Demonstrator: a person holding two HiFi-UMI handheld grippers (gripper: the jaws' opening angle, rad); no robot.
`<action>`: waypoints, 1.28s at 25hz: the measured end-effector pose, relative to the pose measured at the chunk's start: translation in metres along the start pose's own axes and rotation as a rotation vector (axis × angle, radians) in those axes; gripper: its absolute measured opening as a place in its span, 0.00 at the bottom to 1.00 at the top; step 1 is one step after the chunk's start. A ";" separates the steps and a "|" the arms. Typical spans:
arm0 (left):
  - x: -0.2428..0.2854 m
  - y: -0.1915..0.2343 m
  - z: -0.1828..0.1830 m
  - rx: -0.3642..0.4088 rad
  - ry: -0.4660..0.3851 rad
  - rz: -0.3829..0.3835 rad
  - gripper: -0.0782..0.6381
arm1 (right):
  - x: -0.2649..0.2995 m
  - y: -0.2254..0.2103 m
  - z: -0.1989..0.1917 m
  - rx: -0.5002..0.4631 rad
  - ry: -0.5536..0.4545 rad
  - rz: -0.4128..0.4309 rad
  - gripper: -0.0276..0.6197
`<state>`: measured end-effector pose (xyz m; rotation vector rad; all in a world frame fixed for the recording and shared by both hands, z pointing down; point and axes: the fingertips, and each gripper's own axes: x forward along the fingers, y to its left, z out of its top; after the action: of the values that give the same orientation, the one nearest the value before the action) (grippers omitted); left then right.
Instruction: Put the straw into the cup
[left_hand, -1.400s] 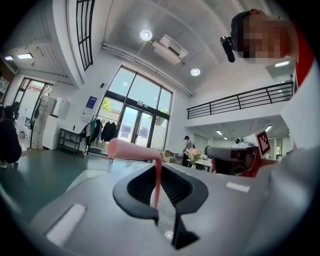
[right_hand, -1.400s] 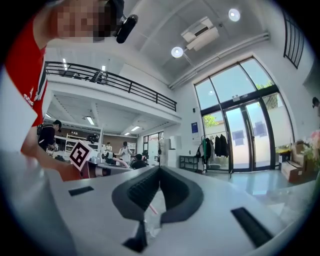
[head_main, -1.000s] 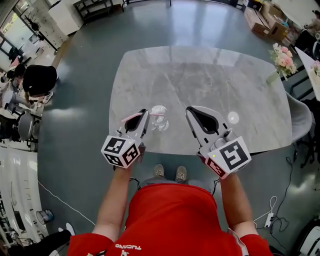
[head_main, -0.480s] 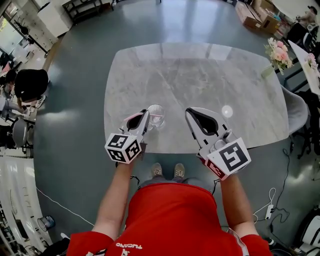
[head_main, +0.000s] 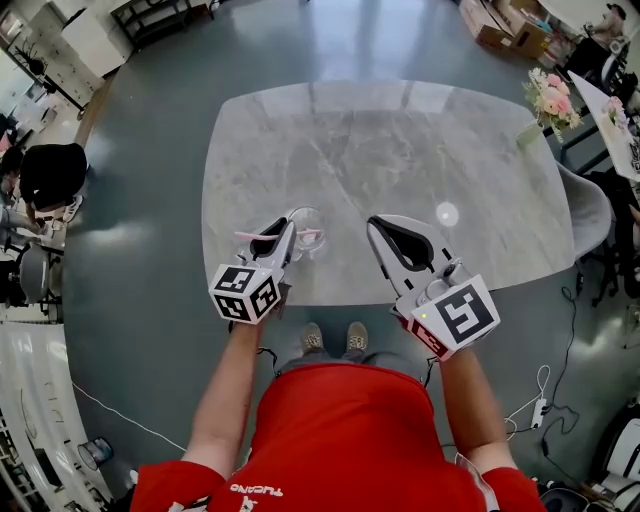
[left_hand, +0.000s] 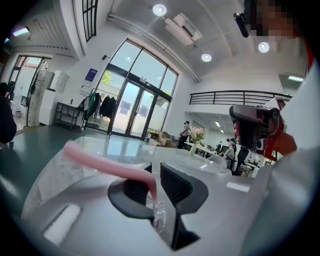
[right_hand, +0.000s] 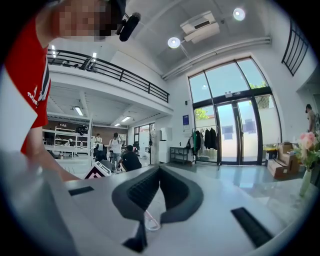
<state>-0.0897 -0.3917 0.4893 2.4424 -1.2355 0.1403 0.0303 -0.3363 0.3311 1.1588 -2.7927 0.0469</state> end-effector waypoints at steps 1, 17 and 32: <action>0.000 0.001 -0.001 0.001 0.003 0.002 0.16 | 0.000 0.000 -0.001 0.001 0.002 0.001 0.05; -0.048 -0.015 -0.029 -0.062 0.053 0.006 0.30 | 0.004 0.008 -0.011 0.022 -0.001 0.040 0.05; -0.085 -0.095 0.111 0.185 -0.246 -0.076 0.23 | 0.000 0.019 0.007 0.027 -0.070 0.074 0.05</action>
<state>-0.0759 -0.3209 0.3359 2.7285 -1.2778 -0.0729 0.0163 -0.3234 0.3240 1.0834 -2.9039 0.0522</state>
